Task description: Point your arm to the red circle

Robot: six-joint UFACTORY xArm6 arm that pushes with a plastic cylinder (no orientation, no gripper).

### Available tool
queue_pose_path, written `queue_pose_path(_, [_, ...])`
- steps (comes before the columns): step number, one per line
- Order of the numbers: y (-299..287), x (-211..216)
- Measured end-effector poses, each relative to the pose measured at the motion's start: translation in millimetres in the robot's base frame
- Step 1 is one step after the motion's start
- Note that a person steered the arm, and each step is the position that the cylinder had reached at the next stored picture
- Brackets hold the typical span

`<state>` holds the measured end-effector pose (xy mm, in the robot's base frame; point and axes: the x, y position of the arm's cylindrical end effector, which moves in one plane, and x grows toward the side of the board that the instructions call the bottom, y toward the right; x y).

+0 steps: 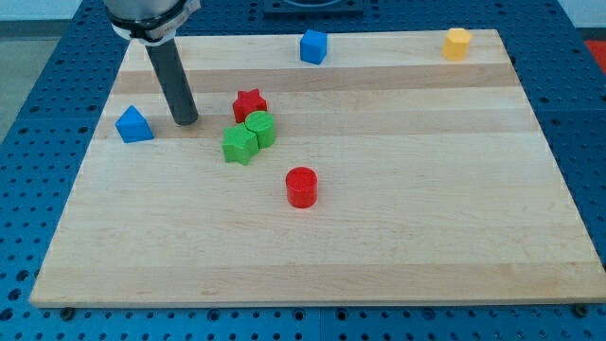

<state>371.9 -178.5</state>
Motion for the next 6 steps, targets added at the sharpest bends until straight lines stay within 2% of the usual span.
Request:
queue_pose_path(1, [0.0, 0.6])
queue_pose_path(3, [-0.8, 47.2])
queue_pose_path(4, [-3.5, 83.6])
queue_pose_path(5, [-2.7, 92.7])
queue_pose_path(6, [32.6, 108.7])
